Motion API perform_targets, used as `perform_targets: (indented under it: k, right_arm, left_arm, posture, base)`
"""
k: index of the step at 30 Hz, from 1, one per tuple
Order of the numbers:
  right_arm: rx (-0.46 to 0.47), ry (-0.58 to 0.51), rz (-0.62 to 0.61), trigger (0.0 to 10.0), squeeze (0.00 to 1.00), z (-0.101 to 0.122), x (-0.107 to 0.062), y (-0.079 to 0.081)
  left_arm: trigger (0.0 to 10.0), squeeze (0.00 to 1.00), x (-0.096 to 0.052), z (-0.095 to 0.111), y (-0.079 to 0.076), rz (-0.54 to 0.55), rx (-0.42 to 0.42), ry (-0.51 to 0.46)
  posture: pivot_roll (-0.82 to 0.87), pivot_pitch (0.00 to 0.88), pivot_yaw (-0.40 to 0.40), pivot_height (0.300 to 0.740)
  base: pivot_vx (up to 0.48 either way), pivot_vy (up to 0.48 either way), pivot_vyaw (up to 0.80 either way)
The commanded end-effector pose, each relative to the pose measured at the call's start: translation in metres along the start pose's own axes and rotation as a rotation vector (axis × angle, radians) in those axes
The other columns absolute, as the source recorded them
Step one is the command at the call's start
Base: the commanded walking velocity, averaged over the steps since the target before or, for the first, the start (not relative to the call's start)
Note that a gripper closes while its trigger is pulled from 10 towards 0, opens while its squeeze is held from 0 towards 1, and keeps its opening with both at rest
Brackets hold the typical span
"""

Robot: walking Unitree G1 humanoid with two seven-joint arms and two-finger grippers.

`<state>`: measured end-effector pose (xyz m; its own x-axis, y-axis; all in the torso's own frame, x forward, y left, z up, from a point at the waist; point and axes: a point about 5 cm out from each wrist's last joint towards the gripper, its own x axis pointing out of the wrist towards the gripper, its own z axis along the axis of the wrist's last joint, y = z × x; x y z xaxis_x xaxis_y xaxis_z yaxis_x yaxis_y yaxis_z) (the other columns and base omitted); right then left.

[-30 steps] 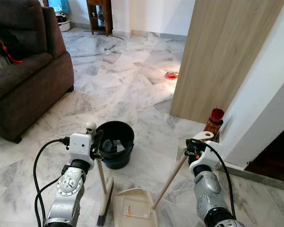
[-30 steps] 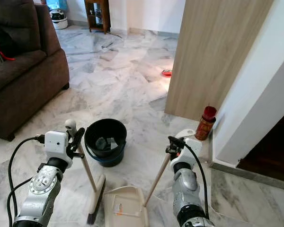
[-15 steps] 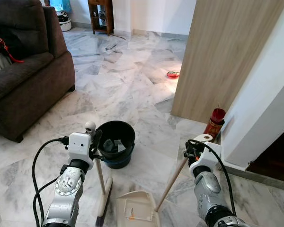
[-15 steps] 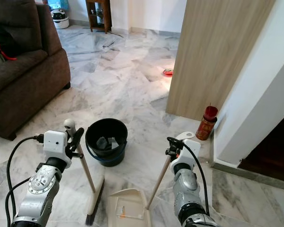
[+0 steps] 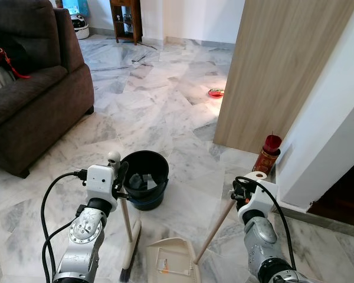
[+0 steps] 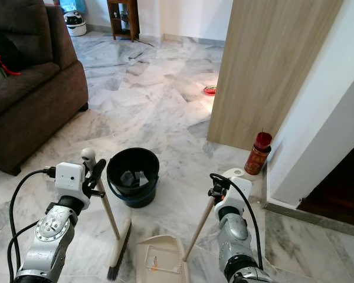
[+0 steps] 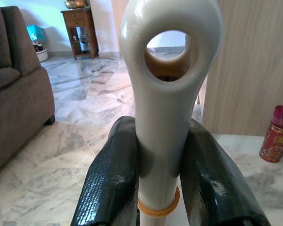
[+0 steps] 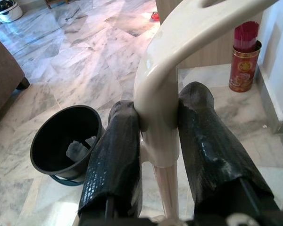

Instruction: Sweep floor

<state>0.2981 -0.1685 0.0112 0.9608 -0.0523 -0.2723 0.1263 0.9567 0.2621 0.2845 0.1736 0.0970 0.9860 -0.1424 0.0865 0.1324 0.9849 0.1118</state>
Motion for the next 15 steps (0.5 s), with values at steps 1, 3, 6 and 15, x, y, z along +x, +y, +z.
perform_targets:
  k: [1, 3, 6, 15]
  right_arm:
    - [0.001, -0.033, 0.010, 10.0, 0.00, 0.0078, 0.0035, 0.0023]
    - [0.001, -0.035, 0.007, 10.0, 0.00, 0.0081, 0.0035, 0.0022]
    - [0.003, -0.038, 0.004, 10.0, 0.00, 0.0086, 0.0036, 0.0020]
    - [0.009, -0.044, 0.010, 10.0, 0.47, 0.0097, 0.0040, 0.0022]
  left_arm:
    - [10.0, 0.00, 0.0043, 0.0104, -0.0015, -0.009, 0.001, -0.044]
    - [10.0, 0.00, 0.0048, 0.0109, -0.0013, -0.011, 0.002, -0.045]
    - [10.0, 0.00, 0.0055, 0.0115, -0.0010, -0.011, 0.003, -0.046]
    - [10.0, 0.00, 0.0061, 0.0117, -0.0019, -0.017, -0.002, -0.048]
  posture:
    - [0.09, 0.000, -0.002, 0.740]
    - [0.09, 0.000, -0.002, 0.740]
    - [0.09, 0.000, -0.003, 0.740]
    - [0.09, 0.000, -0.004, 0.740]
  base:
    - [0.000, 0.000, 0.00]
    - [0.000, 0.000, 0.00]
    - [0.000, 0.000, 0.00]
    - [0.000, 0.000, 0.00]
